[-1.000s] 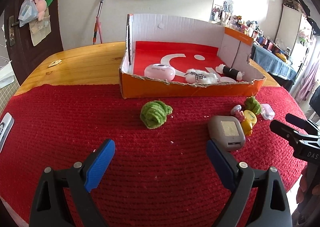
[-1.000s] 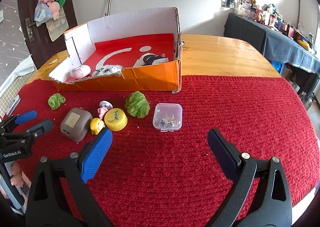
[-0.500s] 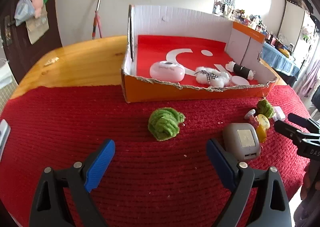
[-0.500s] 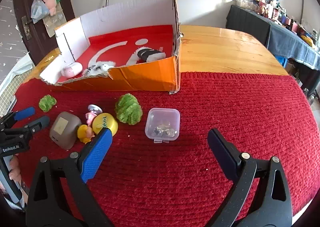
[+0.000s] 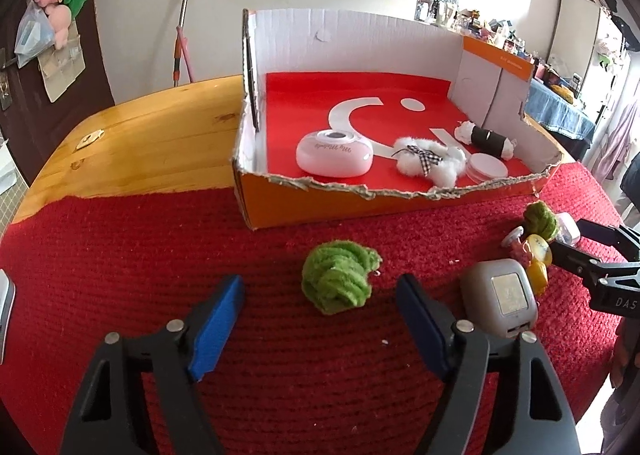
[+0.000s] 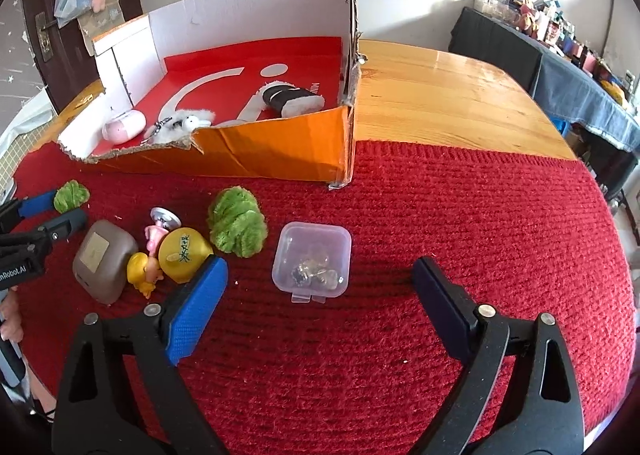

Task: Organize objects
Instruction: 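Close the left tool on the green yarn ball while the right tool grasps the clear plastic box, then carry the yarn ball and clear box over the orange box with both tools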

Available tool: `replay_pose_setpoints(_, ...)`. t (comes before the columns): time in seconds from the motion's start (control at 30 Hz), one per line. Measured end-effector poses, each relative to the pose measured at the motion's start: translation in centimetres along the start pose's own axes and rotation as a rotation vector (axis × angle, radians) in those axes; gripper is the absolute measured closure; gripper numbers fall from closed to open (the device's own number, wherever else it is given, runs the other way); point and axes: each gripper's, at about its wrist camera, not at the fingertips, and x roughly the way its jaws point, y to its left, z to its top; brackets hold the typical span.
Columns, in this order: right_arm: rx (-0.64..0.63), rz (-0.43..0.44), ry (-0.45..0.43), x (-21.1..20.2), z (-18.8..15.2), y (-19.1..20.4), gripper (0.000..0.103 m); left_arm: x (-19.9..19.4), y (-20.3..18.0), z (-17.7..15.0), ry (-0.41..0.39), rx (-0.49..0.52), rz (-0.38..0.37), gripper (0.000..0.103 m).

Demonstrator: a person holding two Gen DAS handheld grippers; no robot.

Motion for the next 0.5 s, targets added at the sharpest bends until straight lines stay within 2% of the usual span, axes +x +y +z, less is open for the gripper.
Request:
replay_pose_setpoints(0.17,0.000,-0.001,-0.007,0.00,0.04,0.00,0.022,-0.01,-0.23,0.12,-0.007,0.019,-0.008,0.034)
replay_pose_setpoints(0.27,-0.011,-0.009,-0.014,-0.07,0.07,0.20,0.032,-0.03,-0.35,0.16,-0.015,0.025,-0.013,0.044)
replay_pose_setpoints(0.43,-0.025,0.013,-0.035,-0.31,-0.02,0.59,0.065,-0.30,-0.33,0.00,-0.027,0.024,-0.040,0.072)
replay_pose_setpoints(0.47,-0.025,0.020,-0.037,-0.32,-0.01,0.59,0.069,-0.33,-0.32,-0.02,-0.028,0.022,-0.043,0.072)
replay_pose_setpoints(0.5,-0.022,0.025,-0.043,-0.41,-0.04,0.54,0.069,-0.41,-0.26,-0.05,-0.028,0.017,-0.049,0.073)
